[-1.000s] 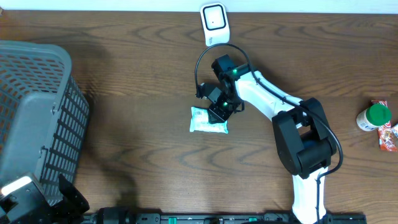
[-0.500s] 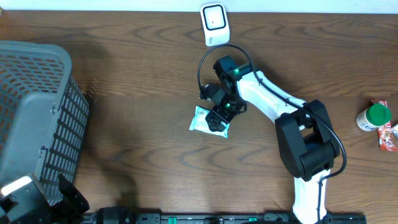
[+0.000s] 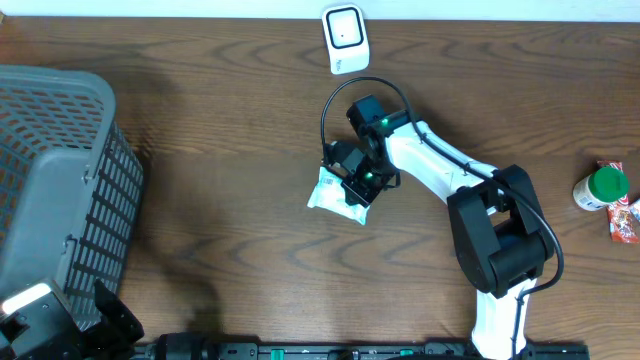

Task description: Scan the item barcode

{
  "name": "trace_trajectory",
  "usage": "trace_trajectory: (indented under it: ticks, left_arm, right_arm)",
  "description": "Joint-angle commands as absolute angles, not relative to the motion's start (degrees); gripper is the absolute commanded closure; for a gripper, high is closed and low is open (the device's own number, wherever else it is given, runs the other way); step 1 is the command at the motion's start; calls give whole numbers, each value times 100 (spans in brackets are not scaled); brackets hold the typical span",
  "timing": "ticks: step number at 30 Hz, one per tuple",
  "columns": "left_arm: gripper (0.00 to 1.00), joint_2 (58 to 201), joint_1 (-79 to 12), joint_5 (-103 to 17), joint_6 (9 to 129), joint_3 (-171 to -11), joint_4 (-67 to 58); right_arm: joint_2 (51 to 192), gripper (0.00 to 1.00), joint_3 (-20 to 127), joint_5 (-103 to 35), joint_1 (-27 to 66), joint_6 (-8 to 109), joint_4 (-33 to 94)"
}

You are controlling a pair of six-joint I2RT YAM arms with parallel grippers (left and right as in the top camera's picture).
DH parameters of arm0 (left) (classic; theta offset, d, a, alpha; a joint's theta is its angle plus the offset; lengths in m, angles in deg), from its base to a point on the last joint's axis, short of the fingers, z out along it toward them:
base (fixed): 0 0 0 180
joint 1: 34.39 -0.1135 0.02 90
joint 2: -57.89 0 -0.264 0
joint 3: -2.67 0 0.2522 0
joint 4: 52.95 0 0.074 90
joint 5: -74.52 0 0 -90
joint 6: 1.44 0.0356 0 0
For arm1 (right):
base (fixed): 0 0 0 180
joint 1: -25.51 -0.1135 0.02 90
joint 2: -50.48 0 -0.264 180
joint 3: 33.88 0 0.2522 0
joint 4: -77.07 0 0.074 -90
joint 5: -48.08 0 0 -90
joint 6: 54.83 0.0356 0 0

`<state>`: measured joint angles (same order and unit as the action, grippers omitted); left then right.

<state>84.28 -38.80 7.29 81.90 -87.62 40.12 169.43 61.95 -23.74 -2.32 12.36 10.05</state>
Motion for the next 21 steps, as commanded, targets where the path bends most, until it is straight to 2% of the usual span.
trace_trajectory:
  ticks: [1, 7, 12, 14, 16, 17, 18, 21]
  left_arm:
    - [12, 8389, -3899, 744, 8179, -8780, 4012]
    - [12, 8389, -3899, 744, 8179, -8780, 4012]
    - [12, 8389, -3899, 744, 8179, -8780, 4012]
    - [12, 8389, -3899, 744, 8181, -8780, 4012]
    - [12, 8389, -3899, 744, 8179, -8780, 4012]
    - [12, 8389, -3899, 744, 8179, -8780, 4012]
    - [12, 8389, -3899, 744, 8179, -8780, 4012]
    - [12, 8389, -3899, 744, 8179, -8780, 4012]
  right_arm:
    - [17020, 99, 6252, -3222, -180, 1422, 640]
    - [16294, 99, 7025, -3220, -296, 1505, 105]
    - [15590, 99, 7117, -3310, -390, 1498, 129]
    - [15427, 92, 7117, -3305, -420, 1500, 118]
    - [15370, 92, 7102, -3303, -451, 1500, 125]
    - [15378, 98, 7054, -3229, -449, 1524, 184]
    - [15427, 99, 6962, -3126, -449, 1647, 297]
    - [15645, 99, 6525, -3023, -460, 1752, 398]
